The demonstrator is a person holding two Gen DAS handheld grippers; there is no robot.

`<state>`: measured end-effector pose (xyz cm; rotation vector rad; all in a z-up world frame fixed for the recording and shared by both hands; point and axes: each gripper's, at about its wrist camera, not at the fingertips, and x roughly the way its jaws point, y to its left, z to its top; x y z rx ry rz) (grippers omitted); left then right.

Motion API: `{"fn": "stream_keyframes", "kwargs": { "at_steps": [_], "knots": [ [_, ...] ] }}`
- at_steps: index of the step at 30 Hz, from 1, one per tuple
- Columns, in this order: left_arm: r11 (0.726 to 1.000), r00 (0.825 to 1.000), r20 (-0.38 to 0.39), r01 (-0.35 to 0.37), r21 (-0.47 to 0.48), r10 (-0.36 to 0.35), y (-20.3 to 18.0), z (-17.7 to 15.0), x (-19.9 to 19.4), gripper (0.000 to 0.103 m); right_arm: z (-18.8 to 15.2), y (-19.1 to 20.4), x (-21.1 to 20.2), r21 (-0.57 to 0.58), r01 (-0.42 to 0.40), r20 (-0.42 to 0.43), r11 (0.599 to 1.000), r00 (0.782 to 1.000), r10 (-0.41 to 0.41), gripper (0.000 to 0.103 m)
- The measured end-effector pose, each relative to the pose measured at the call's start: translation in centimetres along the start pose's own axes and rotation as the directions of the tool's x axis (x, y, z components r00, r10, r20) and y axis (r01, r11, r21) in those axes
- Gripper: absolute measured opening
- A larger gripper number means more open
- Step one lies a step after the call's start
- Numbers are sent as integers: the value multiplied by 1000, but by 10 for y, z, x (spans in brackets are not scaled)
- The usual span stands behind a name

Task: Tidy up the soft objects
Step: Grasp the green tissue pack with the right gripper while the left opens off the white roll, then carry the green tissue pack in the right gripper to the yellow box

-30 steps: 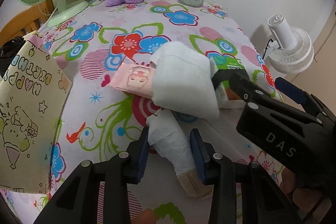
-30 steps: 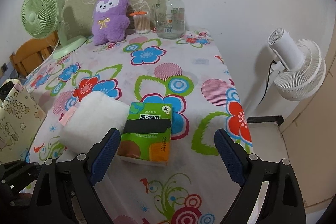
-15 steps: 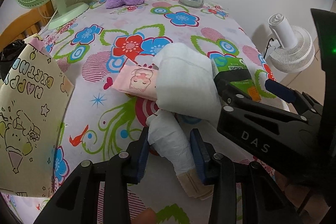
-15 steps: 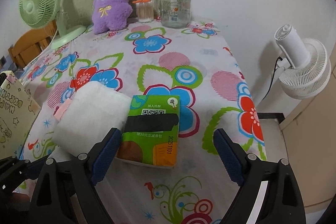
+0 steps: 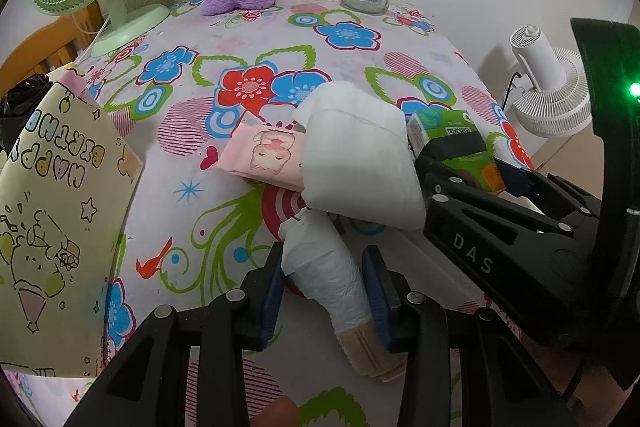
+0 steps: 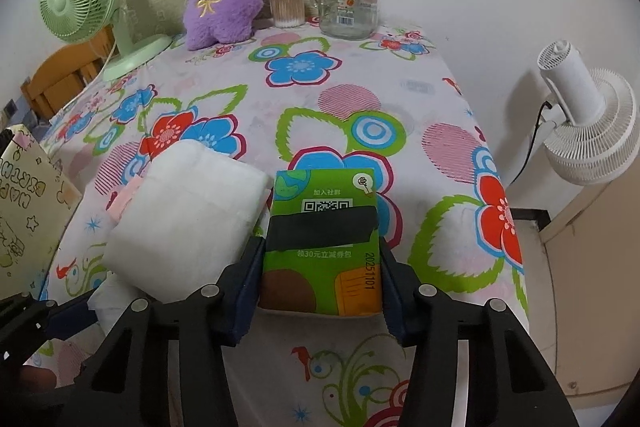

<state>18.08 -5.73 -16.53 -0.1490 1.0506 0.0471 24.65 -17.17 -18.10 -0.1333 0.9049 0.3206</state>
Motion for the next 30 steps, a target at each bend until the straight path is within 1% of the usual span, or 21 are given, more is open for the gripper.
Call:
{"fn": "stream_keyframes", "kwargs": {
  "at_steps": [8, 14, 23, 30],
  "knots": [
    [1000, 1000, 5, 6, 2, -6, 3, -2, -6, 39, 1, 0, -8, 4, 19, 13, 1000, 1000, -19, 54],
    [1000, 1000, 24, 8, 4, -8, 4, -3, -19, 39, 2, 4, -27, -3, 31, 41, 1000, 999, -31, 54],
    [1000, 996, 81, 19, 6, -19, 9, -8, -58, 39, 5, 18, -71, -10, 48, 105, 999, 993, -47, 54],
    [1000, 988, 154, 21, -6, -20, 26, -10, -99, 39, 12, 45, -113, -29, 52, 173, 998, 984, -46, 54]
  ]
}}
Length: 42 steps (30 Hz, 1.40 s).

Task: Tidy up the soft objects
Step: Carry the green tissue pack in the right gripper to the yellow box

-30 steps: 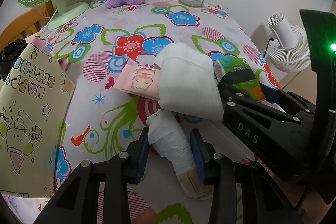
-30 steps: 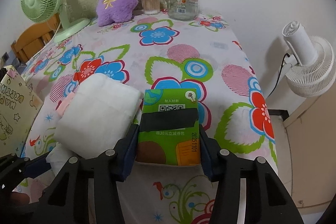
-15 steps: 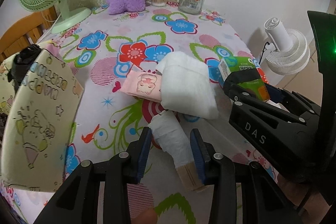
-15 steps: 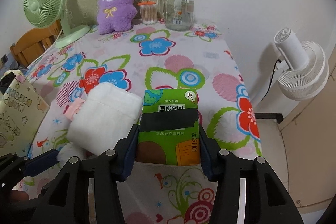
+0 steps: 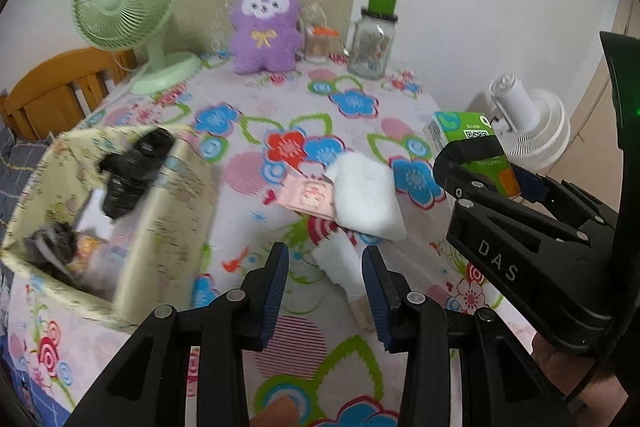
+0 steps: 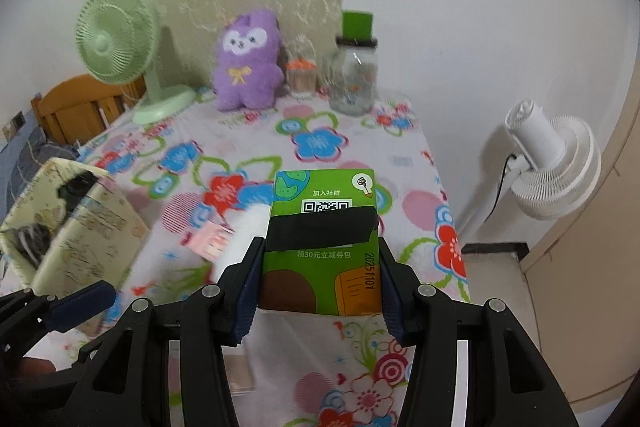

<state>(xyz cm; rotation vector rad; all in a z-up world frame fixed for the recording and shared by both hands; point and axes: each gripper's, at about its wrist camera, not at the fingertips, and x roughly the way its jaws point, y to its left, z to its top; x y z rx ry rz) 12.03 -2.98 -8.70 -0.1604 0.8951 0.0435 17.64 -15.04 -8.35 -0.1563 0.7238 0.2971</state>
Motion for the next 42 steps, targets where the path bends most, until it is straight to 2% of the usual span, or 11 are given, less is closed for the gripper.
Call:
{"fn": "stream_keyframes", "kwargs": {
  "at_steps": [8, 18, 30, 37, 42],
  "knots": [
    [999, 996, 80, -26, -43, 30, 41, 5, -42, 39, 19, 56, -32, -73, -40, 68, 997, 997, 45, 54],
    [987, 982, 145, -106, -120, 123, 112, 4, -80, 39, 37, 133, -49, -149, -134, 106, 980, 983, 150, 54],
    [963, 971, 109, -190, -189, 213, 178, -3, -77, 39, 40, 208, -27, -221, -222, 57, 949, 969, 240, 54],
    [956, 969, 75, -217, -197, 235, 203, -2, -63, 39, 40, 225, -5, -211, -263, 8, 941, 963, 271, 54],
    [954, 970, 46, -223, -201, 237, 214, -3, -51, 39, 36, 233, 8, -219, -263, -22, 940, 964, 264, 54]
  ]
}}
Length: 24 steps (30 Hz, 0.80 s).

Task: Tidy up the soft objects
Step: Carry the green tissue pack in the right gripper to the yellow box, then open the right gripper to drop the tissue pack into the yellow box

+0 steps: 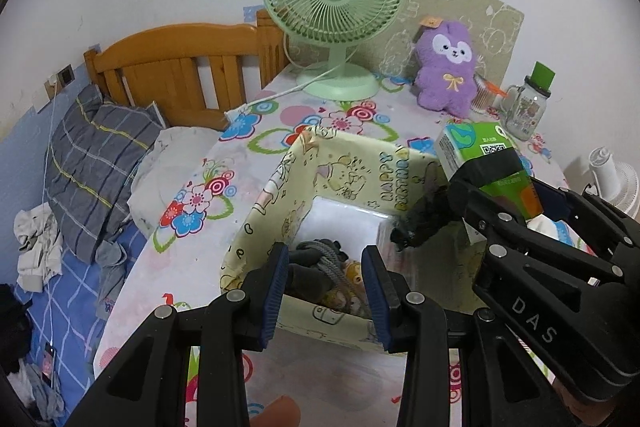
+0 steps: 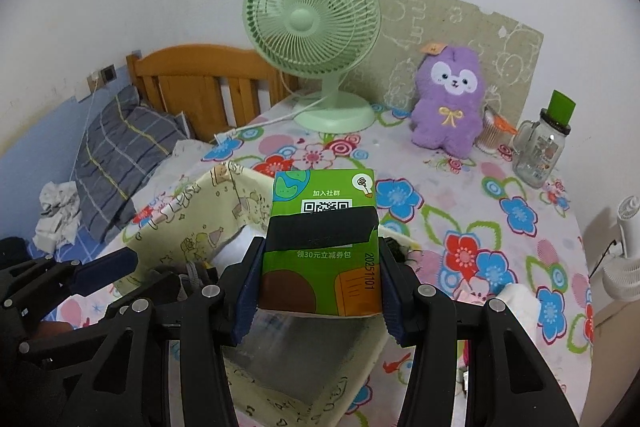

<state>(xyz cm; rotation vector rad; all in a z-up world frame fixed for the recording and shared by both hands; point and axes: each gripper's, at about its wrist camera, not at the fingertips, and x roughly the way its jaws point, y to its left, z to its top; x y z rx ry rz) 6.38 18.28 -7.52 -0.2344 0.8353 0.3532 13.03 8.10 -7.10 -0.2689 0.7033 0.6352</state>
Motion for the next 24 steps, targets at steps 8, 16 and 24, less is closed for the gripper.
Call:
{"fn": "stream_keyframes", "kwargs": {
  "at_steps": [8, 16, 24],
  "knots": [
    [1000, 1000, -24, -8, -5, 8, 7, -1, 10, 63, 0, 5, 14, -7, -44, -30, 999, 999, 44, 60],
    [997, 999, 30, -27, 73, 25, -2, -3, 2, 95, -1, 4, 7, -22, -50, 15, 999, 999, 50, 95],
    [997, 998, 52, 26, 74, -30, -9, -6, -8, 96, -15, -21, -6, 92, -75, 23, 993, 997, 74, 96]
  ]
}}
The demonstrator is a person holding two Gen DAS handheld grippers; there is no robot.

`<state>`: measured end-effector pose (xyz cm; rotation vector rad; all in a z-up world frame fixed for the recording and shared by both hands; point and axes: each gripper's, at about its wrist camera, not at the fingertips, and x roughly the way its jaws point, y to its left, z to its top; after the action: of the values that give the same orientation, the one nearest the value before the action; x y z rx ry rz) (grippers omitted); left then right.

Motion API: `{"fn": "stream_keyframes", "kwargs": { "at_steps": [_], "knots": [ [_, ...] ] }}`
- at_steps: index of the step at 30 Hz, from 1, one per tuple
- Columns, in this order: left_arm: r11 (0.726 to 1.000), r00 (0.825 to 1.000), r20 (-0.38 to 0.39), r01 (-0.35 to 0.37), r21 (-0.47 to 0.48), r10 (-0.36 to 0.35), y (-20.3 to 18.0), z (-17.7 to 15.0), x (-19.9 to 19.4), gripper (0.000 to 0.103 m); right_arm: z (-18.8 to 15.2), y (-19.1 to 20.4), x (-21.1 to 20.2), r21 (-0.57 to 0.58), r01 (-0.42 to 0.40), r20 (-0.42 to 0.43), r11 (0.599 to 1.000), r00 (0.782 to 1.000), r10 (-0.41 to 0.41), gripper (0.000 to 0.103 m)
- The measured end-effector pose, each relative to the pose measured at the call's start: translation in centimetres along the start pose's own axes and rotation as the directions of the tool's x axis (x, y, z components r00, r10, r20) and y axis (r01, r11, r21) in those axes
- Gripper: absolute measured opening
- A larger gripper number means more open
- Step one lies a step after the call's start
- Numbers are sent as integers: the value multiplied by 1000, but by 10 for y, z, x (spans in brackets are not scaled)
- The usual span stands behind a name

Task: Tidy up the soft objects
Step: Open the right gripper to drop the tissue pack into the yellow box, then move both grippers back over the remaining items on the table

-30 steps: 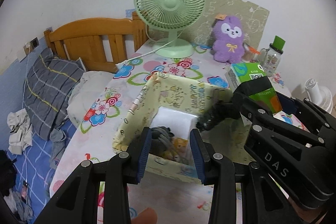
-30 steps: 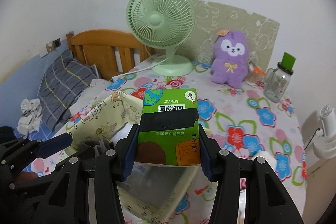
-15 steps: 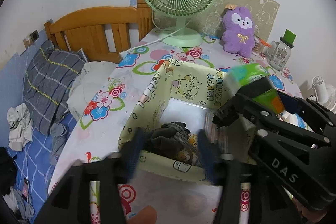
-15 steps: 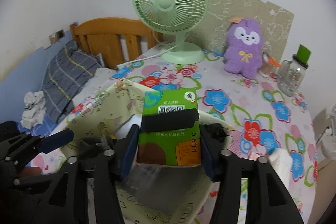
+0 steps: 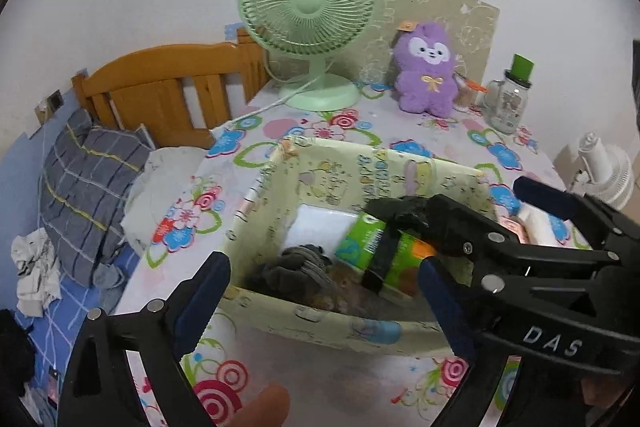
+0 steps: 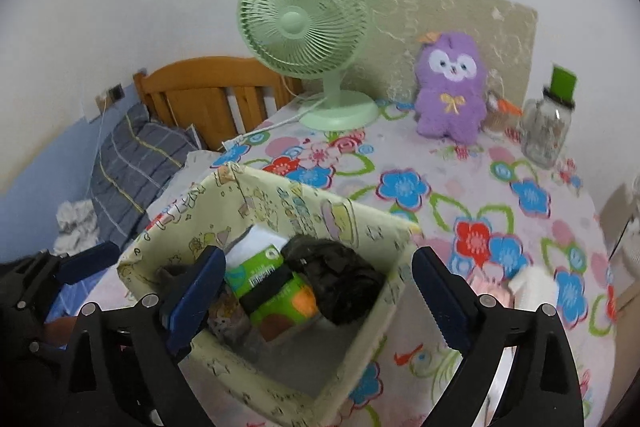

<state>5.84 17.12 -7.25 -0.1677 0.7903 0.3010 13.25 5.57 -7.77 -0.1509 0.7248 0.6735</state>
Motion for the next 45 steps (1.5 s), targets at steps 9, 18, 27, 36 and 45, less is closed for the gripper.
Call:
{"fn": "stream_keyframes", "kwargs": {
  "at_steps": [9, 18, 27, 36, 45],
  "knots": [
    [1000, 1000, 5, 20, 15, -20, -24, -3, -11, 96, -15, -36, -24, 110, 5, 29, 994, 1000, -8, 96],
    [996, 997, 24, 77, 43, -78, -74, -10, -34, 96, -28, -65, -75, 141, 64, 101, 988, 992, -79, 96],
    [982, 990, 64, 114, 153, -125, -140, -18, -59, 97, -43, -102, -124, 133, 175, 146, 975, 970, -194, 96],
    [970, 983, 42, 168, 176, -178, -182, -22, -58, 96, -61, -146, -150, 200, 223, 143, 954, 957, -253, 96],
    [956, 981, 0, 190, 221, -195, -215, -28, -43, 96, -74, -173, -146, 239, 248, 109, 939, 954, -279, 96]
  ]
}}
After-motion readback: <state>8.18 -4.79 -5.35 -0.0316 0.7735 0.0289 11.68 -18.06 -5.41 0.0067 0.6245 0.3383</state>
